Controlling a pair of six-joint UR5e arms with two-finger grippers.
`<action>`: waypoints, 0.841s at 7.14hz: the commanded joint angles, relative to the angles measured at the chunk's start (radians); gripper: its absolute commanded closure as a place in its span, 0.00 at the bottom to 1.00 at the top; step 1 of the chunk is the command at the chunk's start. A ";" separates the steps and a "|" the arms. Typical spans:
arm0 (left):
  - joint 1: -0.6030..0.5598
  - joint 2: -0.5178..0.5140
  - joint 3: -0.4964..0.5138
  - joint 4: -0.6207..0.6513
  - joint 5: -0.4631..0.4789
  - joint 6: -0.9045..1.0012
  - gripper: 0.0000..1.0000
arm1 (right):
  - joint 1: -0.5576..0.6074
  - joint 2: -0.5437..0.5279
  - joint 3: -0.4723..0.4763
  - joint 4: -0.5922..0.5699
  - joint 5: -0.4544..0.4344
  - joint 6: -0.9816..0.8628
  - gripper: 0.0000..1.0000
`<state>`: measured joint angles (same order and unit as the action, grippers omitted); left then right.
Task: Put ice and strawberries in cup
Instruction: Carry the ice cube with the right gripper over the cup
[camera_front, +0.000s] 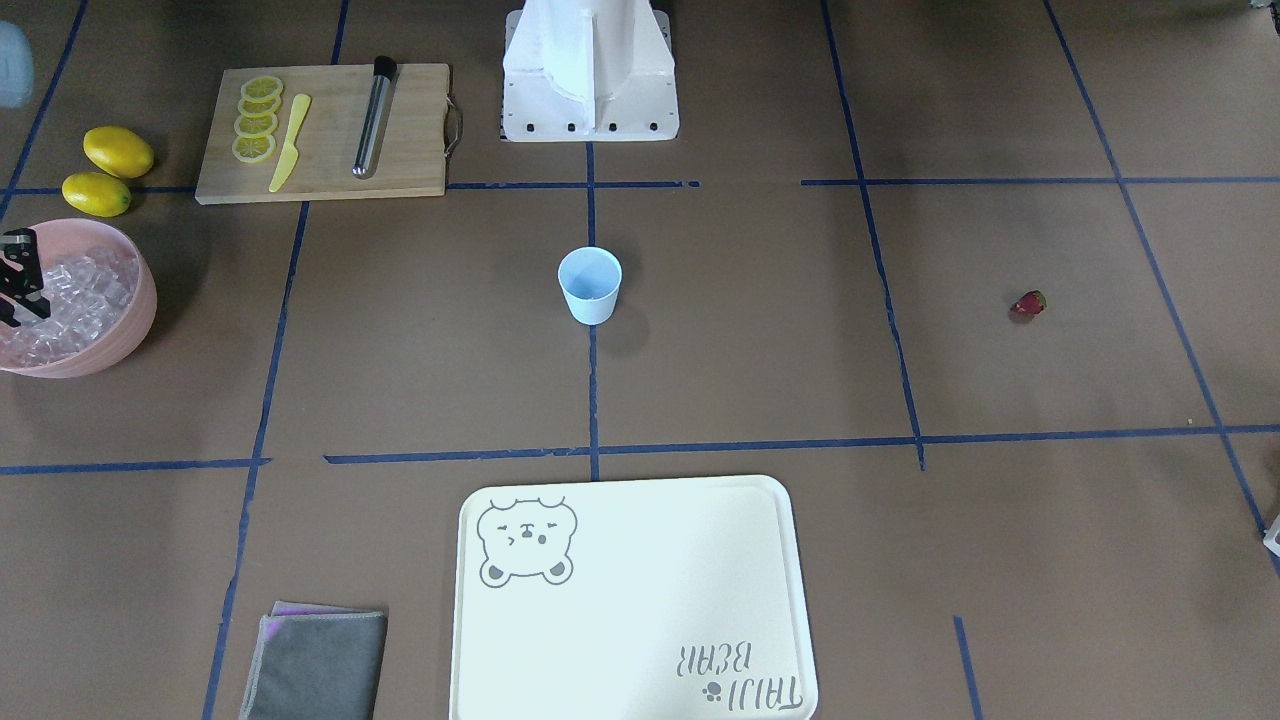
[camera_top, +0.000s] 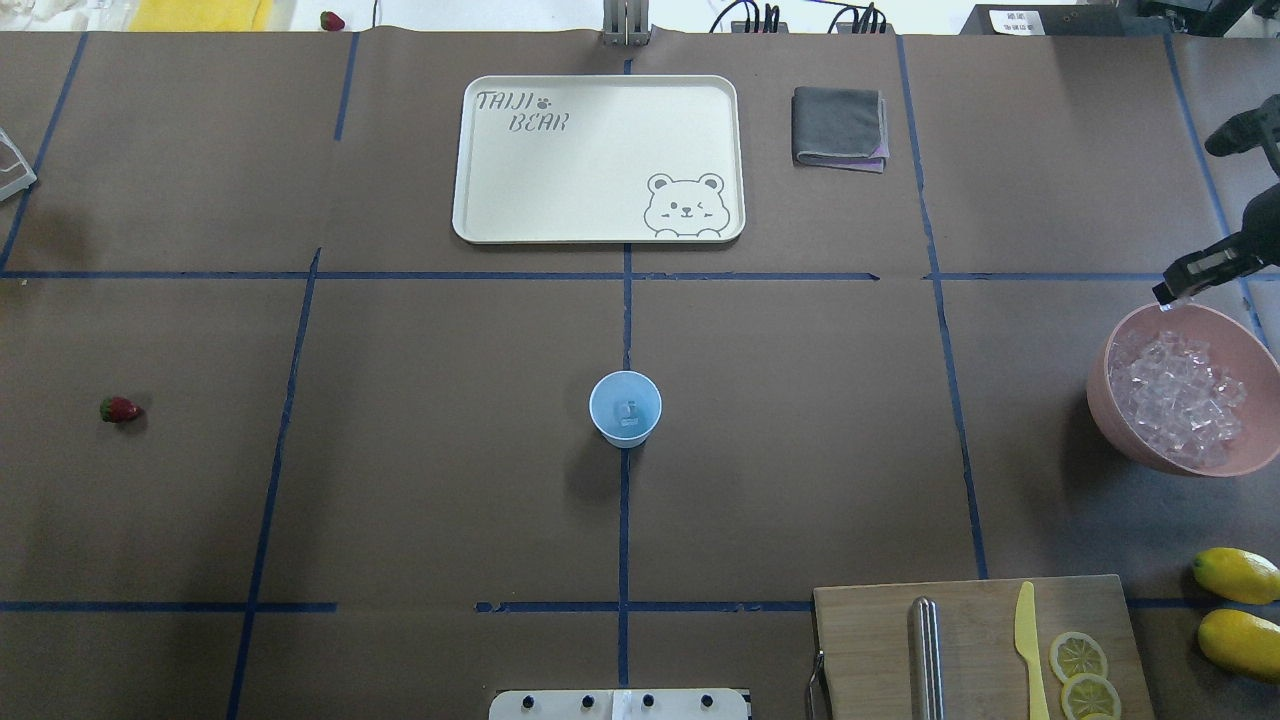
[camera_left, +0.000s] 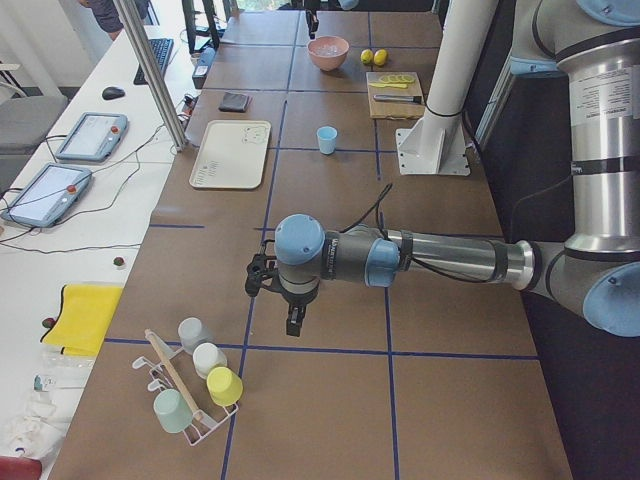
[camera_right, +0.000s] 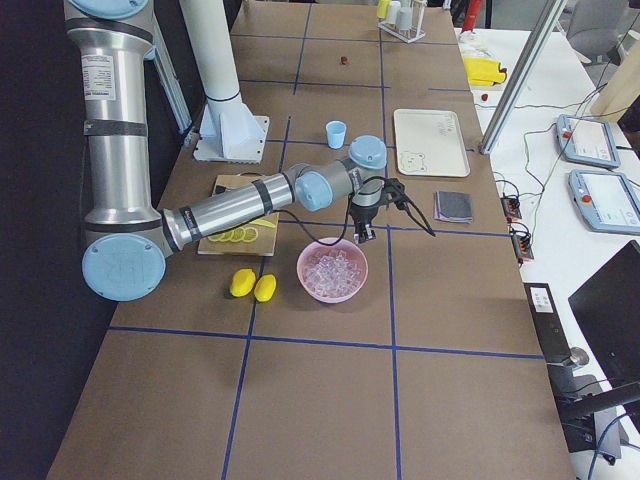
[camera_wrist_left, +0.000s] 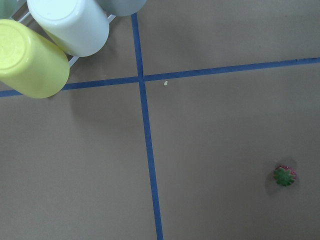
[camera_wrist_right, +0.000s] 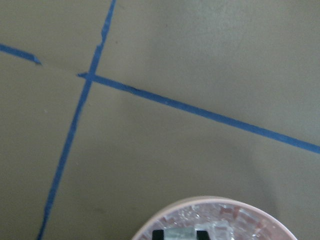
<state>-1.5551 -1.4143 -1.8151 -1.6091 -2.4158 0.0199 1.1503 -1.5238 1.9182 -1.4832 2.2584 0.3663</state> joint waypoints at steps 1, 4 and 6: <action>0.000 0.000 0.000 0.000 0.001 0.000 0.00 | -0.079 0.115 0.030 -0.008 -0.002 0.246 0.95; 0.000 0.000 -0.001 0.000 0.000 0.000 0.00 | -0.361 0.305 0.025 -0.011 -0.147 0.593 0.93; 0.000 0.000 0.000 0.000 0.000 0.000 0.00 | -0.545 0.498 0.004 -0.178 -0.340 0.725 0.93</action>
<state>-1.5555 -1.4143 -1.8155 -1.6092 -2.4160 0.0198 0.7197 -1.1492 1.9358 -1.5555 2.0319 1.0052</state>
